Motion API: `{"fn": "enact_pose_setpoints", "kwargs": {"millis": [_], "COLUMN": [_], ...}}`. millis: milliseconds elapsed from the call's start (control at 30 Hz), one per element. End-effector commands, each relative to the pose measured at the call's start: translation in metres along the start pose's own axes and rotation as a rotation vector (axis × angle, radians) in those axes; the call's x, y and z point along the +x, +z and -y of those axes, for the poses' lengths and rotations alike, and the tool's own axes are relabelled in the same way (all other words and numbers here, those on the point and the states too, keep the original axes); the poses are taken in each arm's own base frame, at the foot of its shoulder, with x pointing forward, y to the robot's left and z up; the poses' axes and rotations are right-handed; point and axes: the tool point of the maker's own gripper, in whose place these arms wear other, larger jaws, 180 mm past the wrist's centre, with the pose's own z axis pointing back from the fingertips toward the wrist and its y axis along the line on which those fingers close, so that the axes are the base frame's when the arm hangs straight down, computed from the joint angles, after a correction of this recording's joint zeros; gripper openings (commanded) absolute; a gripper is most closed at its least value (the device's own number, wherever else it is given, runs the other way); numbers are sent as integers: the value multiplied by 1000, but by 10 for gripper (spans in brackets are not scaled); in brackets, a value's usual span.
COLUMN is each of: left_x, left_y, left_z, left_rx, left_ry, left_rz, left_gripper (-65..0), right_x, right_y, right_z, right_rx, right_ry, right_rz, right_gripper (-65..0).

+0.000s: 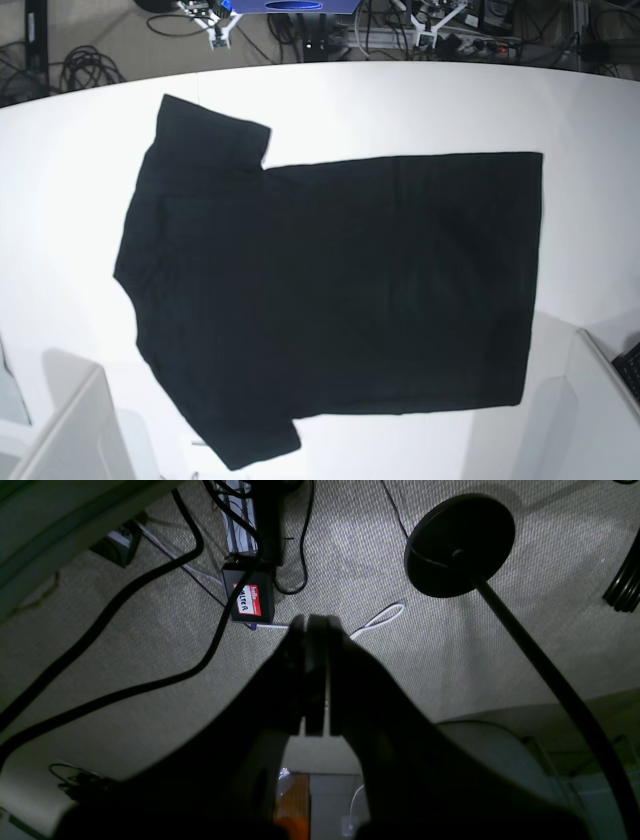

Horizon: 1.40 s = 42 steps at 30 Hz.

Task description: Fold the T-shirt properly

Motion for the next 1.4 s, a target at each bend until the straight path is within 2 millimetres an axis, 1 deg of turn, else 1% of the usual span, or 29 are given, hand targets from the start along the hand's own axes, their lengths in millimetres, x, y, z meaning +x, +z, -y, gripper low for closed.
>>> {"fn": "enact_pose_setpoints", "kwargs": {"millis": [0,100,233,667,733,933,1000,1033,1167,1267,1367], "left_x": [-4,-4,-5,-5,-11,-15,-24,-24,-29,-44,-59], "left_y": [1,1,1,1,2,3,4,5,15,21,25], "left_z": [-7,-8,-5,-7,-6,-6,-5,-5,-3,-3,-15], "left_rx": [12,14,10,12,12,11,10,9,5,3,18], "left_ry": [-8,1,-5,-8,-9,-9,-10,-11,-18,-21,-35], "left_rz": [-5,-5,-7,-8,-17,-21,-32,-13,94,107,88], "left_gripper": [-650,-650,-650,-650,-650,-650,-650,-650,-650,-650,-650], "right_x": [-4,-4,-3,0,0,-5,-10,-14,-19,-24,-35], "right_y": [0,0,0,1,1,1,1,1,4,9,15], "right_z": [15,19,19,18,18,17,18,18,17,16,15], "right_rx": [-30,-36,-36,-33,-33,-33,-34,-34,-32,-33,-32], "right_ry": [3,4,4,4,4,3,3,2,-1,-3,0], "right_rz": [-6,-6,-5,5,5,-2,-8,-12,14,40,55], "right_gripper": [-650,-650,-650,-650,-650,-650,-650,-650,-650,-650,-650]}}
